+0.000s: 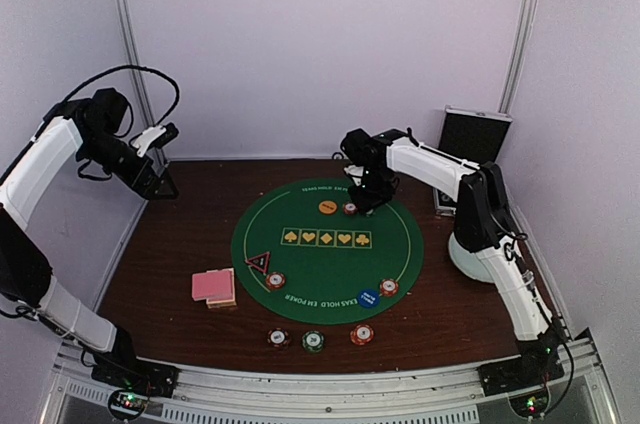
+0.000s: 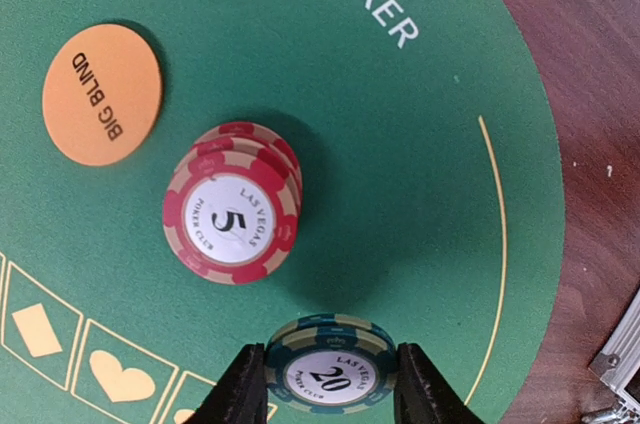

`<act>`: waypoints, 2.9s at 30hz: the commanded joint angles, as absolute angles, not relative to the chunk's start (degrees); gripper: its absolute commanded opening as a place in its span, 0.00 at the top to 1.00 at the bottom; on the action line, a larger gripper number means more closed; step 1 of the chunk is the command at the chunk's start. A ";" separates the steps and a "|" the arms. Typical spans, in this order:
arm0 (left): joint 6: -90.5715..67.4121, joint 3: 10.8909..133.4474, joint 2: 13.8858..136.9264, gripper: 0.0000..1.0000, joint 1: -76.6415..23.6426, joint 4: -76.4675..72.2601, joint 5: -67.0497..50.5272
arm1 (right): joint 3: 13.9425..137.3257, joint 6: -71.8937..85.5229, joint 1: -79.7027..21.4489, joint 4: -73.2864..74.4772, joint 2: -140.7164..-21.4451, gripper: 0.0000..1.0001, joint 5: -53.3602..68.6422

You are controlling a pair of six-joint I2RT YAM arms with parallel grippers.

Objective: Distribute texas hold em gaming equipment

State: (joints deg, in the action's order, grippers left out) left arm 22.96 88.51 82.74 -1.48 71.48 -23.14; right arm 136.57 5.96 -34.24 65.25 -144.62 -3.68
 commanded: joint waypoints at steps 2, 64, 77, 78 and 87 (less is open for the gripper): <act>23.91 90.14 83.53 0.02 -1.05 71.31 -23.71 | 137.94 6.68 -33.43 63.09 -147.13 0.77 -2.99; 24.33 88.03 76.49 0.02 -1.05 74.65 -24.23 | 100.62 11.14 -75.97 59.33 -122.17 0.07 5.24; 24.65 88.57 77.17 0.02 -1.05 74.60 -24.08 | 100.78 10.23 -74.95 58.45 -124.82 0.22 6.48; 24.69 88.59 77.25 0.02 -1.05 74.62 -24.02 | 100.99 10.20 -74.92 58.45 -125.00 0.23 6.46; 24.74 89.25 77.57 0.02 -1.05 74.62 -23.84 | 101.34 10.02 -74.71 58.27 -125.09 0.34 6.84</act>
State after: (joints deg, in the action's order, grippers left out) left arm 23.97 87.77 77.23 -1.48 74.76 -23.75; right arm 99.85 10.44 -75.07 58.72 -125.08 6.50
